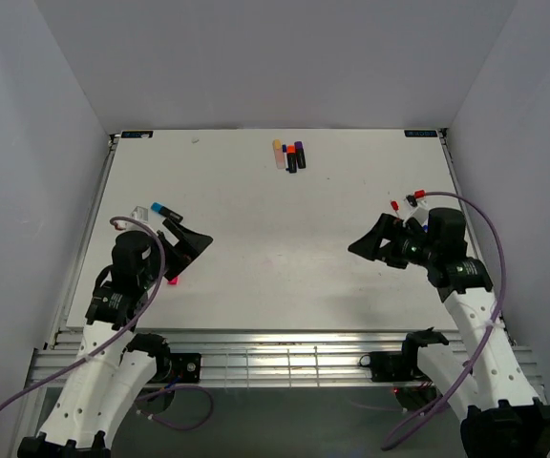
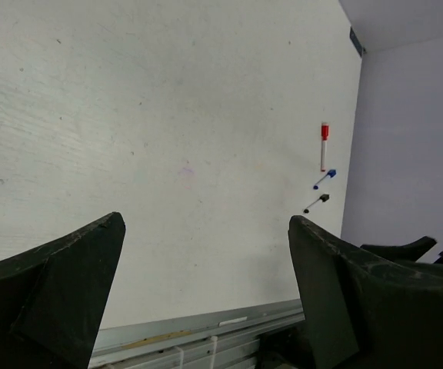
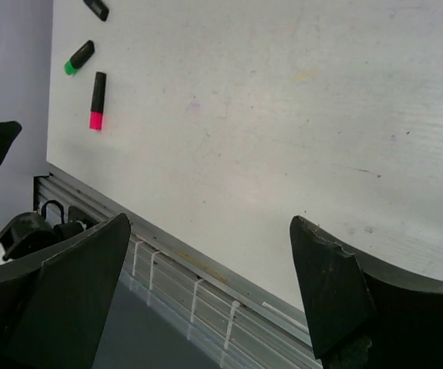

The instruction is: Open the pen caps

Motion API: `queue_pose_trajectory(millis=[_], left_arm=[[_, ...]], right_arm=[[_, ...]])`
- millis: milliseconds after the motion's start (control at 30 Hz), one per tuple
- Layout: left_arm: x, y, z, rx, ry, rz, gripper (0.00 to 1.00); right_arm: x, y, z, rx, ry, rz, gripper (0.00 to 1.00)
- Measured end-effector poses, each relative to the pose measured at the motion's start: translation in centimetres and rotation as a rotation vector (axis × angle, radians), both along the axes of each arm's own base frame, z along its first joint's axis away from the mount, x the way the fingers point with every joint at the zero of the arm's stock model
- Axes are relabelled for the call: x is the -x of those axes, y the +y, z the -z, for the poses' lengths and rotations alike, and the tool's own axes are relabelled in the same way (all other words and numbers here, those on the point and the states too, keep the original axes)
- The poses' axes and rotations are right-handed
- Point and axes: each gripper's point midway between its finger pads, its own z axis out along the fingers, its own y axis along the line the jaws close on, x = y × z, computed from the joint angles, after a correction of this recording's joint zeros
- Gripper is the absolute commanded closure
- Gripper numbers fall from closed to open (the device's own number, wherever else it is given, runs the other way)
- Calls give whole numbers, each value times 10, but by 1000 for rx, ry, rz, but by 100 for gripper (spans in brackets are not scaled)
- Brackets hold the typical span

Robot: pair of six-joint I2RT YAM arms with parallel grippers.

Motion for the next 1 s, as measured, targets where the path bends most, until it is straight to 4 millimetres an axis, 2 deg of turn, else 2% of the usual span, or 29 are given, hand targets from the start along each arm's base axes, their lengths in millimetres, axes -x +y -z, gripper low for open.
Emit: queue_pose_trajectory(millis=[133, 233, 267, 333, 367, 433, 567, 767, 867, 1000], left_arm=[[-2, -2, 4, -42, 25, 41, 2], [-7, -3, -2, -63, 24, 56, 2], [-9, -4, -4, -71, 24, 62, 2], [-14, -4, -8, -89, 32, 71, 2], [-17, -5, -10, -97, 34, 76, 2], [-23, -6, -9, -116, 47, 86, 3], [-29, -6, 9, -152, 108, 107, 6], [-36, -16, 29, -154, 147, 172, 13], [-37, -24, 34, -131, 137, 212, 14], [-38, -29, 37, -114, 115, 237, 14]], right_arm=[[-29, -4, 6, 82, 33, 23, 10], [-52, 8, 18, 181, 69, 11, 8], [-62, 13, 19, 216, 71, 6, 4], [-89, 29, 19, 277, 72, -13, 0], [-106, 35, 19, 300, 70, -13, 5], [-137, 43, 20, 343, 64, 0, 8], [-203, 52, 29, 427, 39, 51, 20], [-293, 67, 46, 520, -41, 87, 25], [-327, 72, 63, 573, -81, 92, 25], [-355, 74, 90, 639, -103, 87, 26]])
